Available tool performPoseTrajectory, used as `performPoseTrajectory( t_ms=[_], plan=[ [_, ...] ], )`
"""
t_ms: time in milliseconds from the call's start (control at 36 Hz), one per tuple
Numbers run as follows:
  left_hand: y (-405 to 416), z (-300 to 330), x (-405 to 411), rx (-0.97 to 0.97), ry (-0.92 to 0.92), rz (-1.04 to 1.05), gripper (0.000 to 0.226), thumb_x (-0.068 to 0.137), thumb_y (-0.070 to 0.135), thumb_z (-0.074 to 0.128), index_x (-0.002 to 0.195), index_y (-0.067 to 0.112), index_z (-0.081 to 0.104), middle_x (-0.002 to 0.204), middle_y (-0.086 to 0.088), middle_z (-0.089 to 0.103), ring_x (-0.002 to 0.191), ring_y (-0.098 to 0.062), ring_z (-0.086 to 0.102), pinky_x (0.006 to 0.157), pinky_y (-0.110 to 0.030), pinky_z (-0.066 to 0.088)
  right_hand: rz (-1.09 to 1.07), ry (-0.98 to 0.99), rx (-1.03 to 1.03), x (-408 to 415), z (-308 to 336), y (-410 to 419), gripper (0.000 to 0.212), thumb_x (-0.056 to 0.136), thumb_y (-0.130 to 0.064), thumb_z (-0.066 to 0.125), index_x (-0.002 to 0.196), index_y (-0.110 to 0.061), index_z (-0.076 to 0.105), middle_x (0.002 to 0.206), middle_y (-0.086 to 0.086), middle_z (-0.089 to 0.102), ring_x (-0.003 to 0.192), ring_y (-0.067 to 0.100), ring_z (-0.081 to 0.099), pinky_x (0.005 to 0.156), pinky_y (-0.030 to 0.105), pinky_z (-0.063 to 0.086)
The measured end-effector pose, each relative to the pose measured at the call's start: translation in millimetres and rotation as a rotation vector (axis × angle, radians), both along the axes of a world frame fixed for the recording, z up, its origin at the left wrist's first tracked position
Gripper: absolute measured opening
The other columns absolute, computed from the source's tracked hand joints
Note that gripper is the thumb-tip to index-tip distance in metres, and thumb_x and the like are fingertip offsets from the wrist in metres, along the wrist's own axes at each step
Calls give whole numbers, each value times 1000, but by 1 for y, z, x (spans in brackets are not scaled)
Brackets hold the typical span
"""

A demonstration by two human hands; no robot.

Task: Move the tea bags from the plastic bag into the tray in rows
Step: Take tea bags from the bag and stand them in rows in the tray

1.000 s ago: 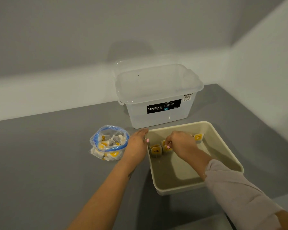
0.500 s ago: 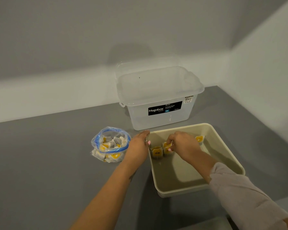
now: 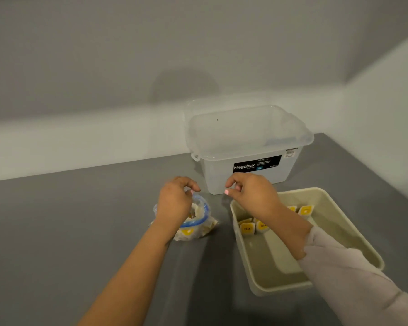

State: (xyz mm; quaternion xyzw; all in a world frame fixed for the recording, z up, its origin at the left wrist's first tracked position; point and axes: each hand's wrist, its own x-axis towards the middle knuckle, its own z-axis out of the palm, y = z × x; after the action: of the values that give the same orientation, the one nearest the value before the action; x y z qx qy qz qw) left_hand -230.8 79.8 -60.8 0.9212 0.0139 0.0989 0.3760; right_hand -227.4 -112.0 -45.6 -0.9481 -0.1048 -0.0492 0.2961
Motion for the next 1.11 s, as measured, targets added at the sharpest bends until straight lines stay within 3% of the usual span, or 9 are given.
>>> performPoseTrajectory(
  t_ms=[139,222,333,528,639,750,944,972,1111],
  plan=[
    [41,-6,15,128,13,23,35,81,-5,55,70,27,62,120,-2,61,115,-21,51,88,-18,30,88,128,-60,7,5,52,13,87,-28,62,97,-26,71,84,-8,63,83,12,61,76,26,50],
    [58,-13,22,343,186,-73,28,87,9,57,104,28,69,134,-4,53,125,-22,44,97,-22,23,135,181,-113,11,0,79,16,89,-26,61,100,-25,72,95,-2,70,87,16,64,77,26,50],
    [68,-22,28,555,404,-194,40,95,24,49,135,31,48,147,-5,41,132,-22,40,109,-32,27,160,262,-235,19,-15,110,22,94,-22,54,107,-25,71,108,3,68,94,20,63,81,27,48],
    [72,-31,25,346,356,-246,35,90,13,51,121,23,63,119,-5,64,105,-23,60,85,-27,44,131,279,-388,25,-45,144,26,96,-16,49,118,-15,62,113,7,64,95,23,59,81,25,39],
    [73,-32,26,312,356,-253,37,88,16,53,124,24,61,117,-5,65,103,-24,62,88,-31,49,89,306,-443,27,-50,154,29,93,-28,55,119,-17,63,114,7,66,102,24,62,88,29,44],
    [75,-33,28,312,361,-258,39,88,15,52,125,23,60,120,-6,64,105,-25,61,91,-35,49,83,339,-424,28,-45,145,23,92,-14,53,112,-9,64,111,12,65,103,30,61,86,35,47],
    [79,-37,31,311,363,-262,45,93,13,50,137,23,48,140,-4,50,124,-23,50,103,-30,38,-1,424,-297,37,-28,128,10,87,-16,60,94,-13,66,99,9,66,93,25,64,81,27,49],
    [78,-36,31,288,362,-259,42,95,16,49,136,23,50,139,-4,51,123,-23,51,102,-29,38,3,374,-287,37,-26,125,3,87,-15,61,87,-16,63,95,7,66,89,24,64,75,24,48],
    [75,-29,30,147,267,-203,29,100,20,41,120,15,62,115,-7,64,99,-19,59,84,-24,43,-96,260,0,31,-20,113,15,89,-18,64,76,-21,55,80,0,60,75,17,57,66,25,42]
  ],
)
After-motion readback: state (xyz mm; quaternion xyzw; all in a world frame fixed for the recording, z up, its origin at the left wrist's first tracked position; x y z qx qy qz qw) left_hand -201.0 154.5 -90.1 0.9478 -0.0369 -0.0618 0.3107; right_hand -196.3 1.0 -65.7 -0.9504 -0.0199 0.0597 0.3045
